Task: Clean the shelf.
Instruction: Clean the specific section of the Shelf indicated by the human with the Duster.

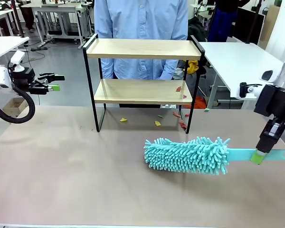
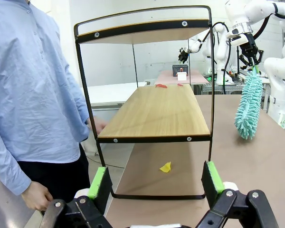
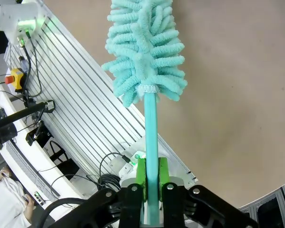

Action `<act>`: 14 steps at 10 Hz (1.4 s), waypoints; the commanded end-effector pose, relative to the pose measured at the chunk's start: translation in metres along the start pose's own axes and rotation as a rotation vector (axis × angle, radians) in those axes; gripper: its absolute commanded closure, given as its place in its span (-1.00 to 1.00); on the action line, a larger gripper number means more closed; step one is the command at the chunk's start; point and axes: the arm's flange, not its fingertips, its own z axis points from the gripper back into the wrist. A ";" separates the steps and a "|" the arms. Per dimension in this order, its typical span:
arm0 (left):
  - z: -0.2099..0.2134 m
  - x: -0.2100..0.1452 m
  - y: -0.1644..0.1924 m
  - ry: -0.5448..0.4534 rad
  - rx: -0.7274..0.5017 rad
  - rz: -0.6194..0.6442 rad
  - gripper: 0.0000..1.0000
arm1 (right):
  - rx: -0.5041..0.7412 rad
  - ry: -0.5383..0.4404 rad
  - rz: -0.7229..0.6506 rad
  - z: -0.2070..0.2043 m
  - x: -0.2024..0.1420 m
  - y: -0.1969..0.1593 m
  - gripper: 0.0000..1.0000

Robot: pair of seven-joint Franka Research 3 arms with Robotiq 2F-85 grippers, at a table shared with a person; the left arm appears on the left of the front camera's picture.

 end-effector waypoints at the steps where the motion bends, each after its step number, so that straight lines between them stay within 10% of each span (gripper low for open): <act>1: -0.001 0.004 0.000 0.006 -0.001 -0.005 -1.00 | -0.003 -0.002 -0.003 0.002 0.001 0.001 0.74; 14: -0.001 0.004 0.000 0.006 -0.001 -0.005 -1.00 | -0.003 -0.002 -0.003 0.002 0.001 0.001 0.74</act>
